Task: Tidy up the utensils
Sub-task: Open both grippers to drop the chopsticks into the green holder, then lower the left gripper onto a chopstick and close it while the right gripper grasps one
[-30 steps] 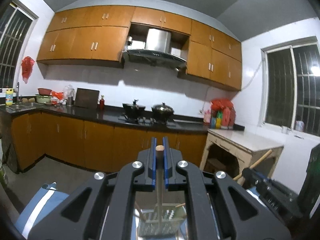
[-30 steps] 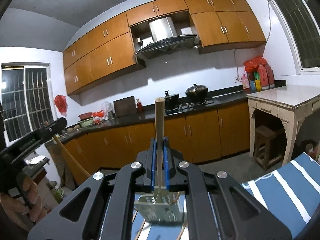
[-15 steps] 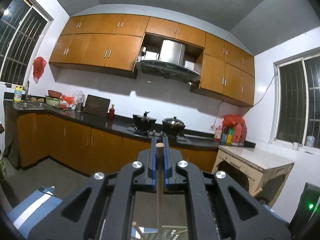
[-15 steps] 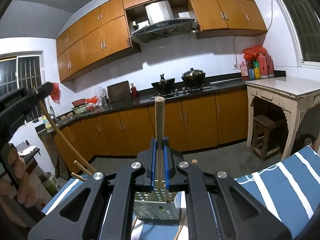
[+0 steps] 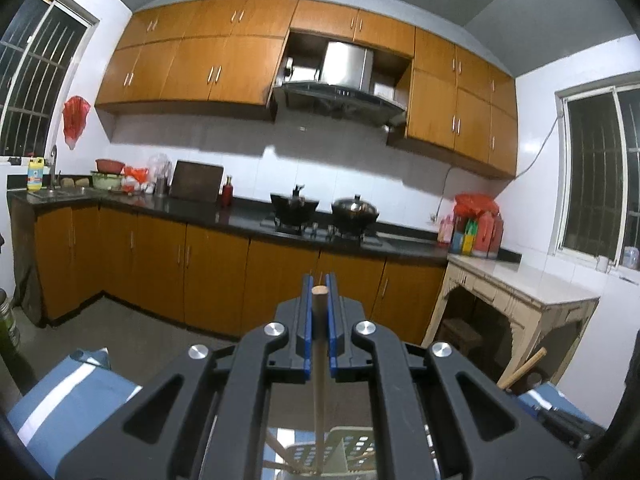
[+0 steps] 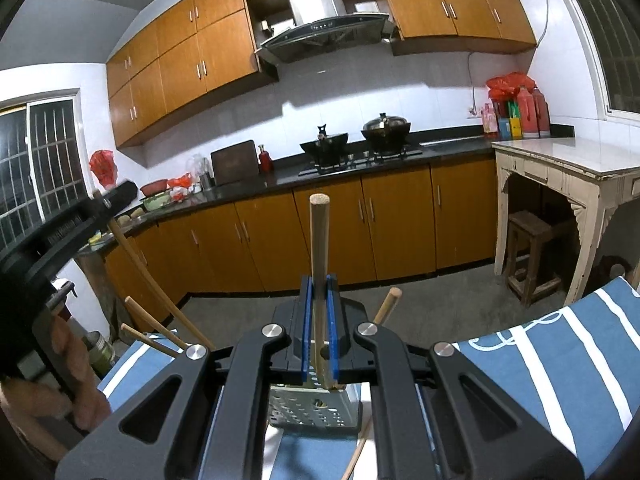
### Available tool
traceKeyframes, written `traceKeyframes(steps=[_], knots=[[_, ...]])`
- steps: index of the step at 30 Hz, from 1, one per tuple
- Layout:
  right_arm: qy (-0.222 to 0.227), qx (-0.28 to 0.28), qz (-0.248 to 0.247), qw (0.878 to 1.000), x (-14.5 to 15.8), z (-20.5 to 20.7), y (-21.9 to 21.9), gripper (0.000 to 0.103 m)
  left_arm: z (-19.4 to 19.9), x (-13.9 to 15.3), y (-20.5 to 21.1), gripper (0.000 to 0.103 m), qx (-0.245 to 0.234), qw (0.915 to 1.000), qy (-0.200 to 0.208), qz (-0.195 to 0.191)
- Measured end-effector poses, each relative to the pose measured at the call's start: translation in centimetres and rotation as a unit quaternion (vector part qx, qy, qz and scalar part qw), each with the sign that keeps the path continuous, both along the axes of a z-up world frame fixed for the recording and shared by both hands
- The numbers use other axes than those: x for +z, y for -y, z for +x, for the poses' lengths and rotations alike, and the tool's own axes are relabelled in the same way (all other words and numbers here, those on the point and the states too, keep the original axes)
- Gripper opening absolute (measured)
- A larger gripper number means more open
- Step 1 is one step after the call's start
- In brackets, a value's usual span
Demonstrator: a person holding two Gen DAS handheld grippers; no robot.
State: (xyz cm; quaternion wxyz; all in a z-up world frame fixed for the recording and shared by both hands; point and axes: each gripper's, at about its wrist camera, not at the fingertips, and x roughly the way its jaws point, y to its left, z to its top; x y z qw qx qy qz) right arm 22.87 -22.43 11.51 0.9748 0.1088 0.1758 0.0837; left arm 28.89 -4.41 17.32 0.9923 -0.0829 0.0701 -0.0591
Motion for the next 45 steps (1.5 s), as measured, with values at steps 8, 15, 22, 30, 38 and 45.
traceKeyframes(steps=[8, 15, 22, 30, 38, 45], knots=[[-0.004, -0.002, 0.000, 1.000, 0.1, -0.3, 0.0, 0.008, 1.8, -2.4, -0.6, 0.008, -0.001, 0.9979, -0.065, 0.001], [0.001, -0.004, -0.006, 1.000, 0.8, -1.4, 0.1, 0.014, -0.2, -2.0, -1.9, 0.029, 0.001, 0.9974, -0.072, 0.004], [0.007, -0.014, -0.010, 1.000, 0.7, -4.7, 1.2, 0.023, -4.4, -2.2, -3.9, 0.035, 0.002, 0.9968, -0.079, 0.012], [-0.044, -0.030, -0.014, 0.999, -4.0, -7.6, 2.9, 0.023, -9.9, -6.5, -6.6, 0.039, 0.017, 0.9938, -0.105, 0.031], [-0.169, -0.027, -0.024, 0.985, -12.9, -6.5, 1.7, 0.023, -10.6, -15.4, -8.1, 0.040, 0.044, 0.9770, -0.193, 0.079], [-0.247, 0.004, -0.035, 0.968, -18.3, -6.0, -1.2, 0.023, -9.5, -21.4, -8.6, 0.040, 0.004, 0.9544, -0.288, 0.078]])
